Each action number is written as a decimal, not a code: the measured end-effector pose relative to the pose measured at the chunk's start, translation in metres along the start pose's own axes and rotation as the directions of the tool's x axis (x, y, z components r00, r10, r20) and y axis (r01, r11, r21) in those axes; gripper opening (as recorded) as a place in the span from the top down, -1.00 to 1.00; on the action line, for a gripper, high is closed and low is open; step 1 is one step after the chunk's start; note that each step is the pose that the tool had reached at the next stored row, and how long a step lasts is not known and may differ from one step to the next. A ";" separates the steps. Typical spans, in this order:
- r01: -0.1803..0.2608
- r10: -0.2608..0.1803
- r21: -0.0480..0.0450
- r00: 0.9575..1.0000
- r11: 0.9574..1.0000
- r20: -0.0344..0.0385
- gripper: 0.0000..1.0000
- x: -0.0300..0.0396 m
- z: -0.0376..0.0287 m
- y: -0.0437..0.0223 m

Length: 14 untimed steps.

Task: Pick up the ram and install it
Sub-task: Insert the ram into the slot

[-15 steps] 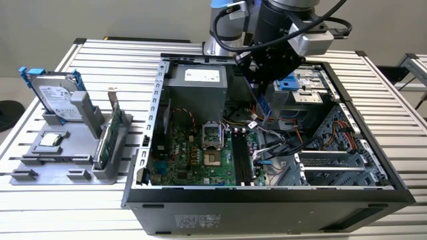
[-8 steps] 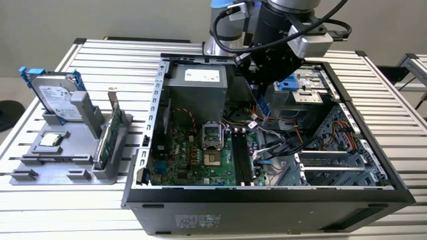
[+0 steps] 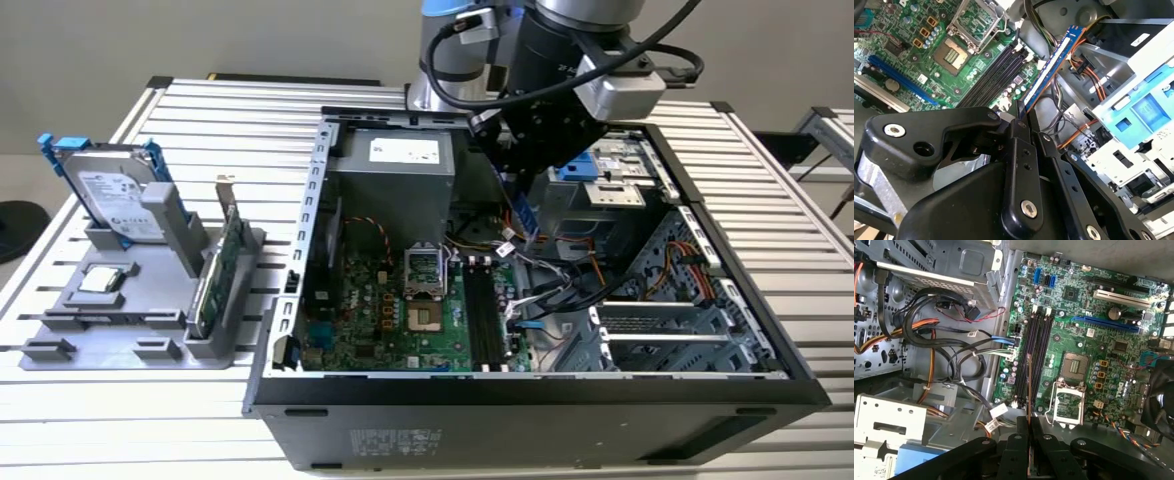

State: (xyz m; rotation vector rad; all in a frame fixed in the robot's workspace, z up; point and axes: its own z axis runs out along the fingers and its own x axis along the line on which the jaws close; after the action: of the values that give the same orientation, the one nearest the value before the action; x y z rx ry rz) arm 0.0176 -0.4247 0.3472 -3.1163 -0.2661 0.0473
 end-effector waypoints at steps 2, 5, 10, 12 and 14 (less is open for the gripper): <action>-0.003 0.003 0.000 1.000 1.000 0.001 1.00 0.0000 0.0004 0.0004; -0.007 0.007 0.000 1.000 1.000 0.003 1.00 0.0002 0.0011 0.0006; -0.014 0.014 0.001 1.000 1.000 0.004 1.00 0.0003 0.0022 0.0009; -0.016 0.016 0.001 1.000 1.000 0.005 1.00 0.0004 0.0026 0.0009; -0.018 0.018 0.001 1.000 1.000 0.005 1.00 0.0004 0.0031 0.0009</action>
State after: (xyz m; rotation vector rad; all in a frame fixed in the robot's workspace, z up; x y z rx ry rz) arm 0.0181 -0.4255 0.3441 -3.1184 -0.2380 0.0560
